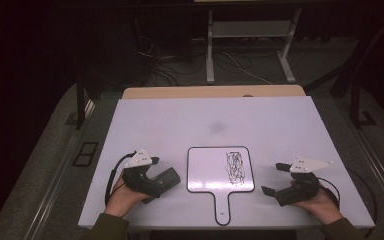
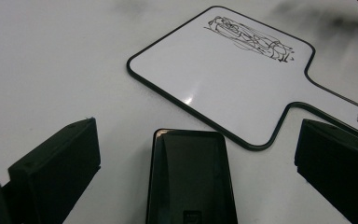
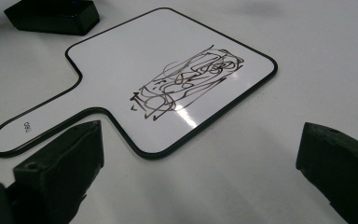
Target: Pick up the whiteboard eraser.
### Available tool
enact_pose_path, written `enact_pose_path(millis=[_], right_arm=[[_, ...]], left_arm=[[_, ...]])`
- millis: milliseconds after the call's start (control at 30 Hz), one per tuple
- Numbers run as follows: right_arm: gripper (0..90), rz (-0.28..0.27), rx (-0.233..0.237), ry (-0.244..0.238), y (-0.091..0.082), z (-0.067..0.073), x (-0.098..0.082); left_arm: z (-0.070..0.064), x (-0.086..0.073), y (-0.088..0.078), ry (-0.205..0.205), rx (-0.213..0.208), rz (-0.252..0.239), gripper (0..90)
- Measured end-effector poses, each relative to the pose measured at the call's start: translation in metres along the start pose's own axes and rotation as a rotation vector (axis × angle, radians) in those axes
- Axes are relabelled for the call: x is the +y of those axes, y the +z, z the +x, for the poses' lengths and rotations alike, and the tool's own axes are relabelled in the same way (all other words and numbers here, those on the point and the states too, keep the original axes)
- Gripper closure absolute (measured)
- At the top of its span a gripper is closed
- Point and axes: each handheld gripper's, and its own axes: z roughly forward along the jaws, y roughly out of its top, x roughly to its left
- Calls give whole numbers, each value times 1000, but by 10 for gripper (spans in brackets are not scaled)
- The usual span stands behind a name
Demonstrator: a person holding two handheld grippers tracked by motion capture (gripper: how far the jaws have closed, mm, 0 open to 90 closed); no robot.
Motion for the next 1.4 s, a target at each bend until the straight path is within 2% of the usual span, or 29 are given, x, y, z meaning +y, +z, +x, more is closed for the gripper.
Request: enact_pose_path(millis=[467, 867, 1033, 1067, 1133, 1400], right_arm=[[0, 8, -3, -3, 1, 0, -1], [0, 14, -4, -8, 1, 0, -1], [0, 15, -4, -8, 1, -1, -1], [0, 15, -4, -8, 1, -1, -1], [0, 16, -3, -8, 1, 0, -1], [0, 19, -2, -8, 1, 0, -1]], left_arm=[[4, -7, -11, -9, 23, 21, 0], [5, -11, -13, -2, 32, 80, 33], [5, -11, -12, -2, 23, 102, 73], [5, -11, -11, -6, 18, 110, 111], [4, -12, -11, -2, 11, 123, 131], [4, -11, -7, 14, 16, 177, 144]])
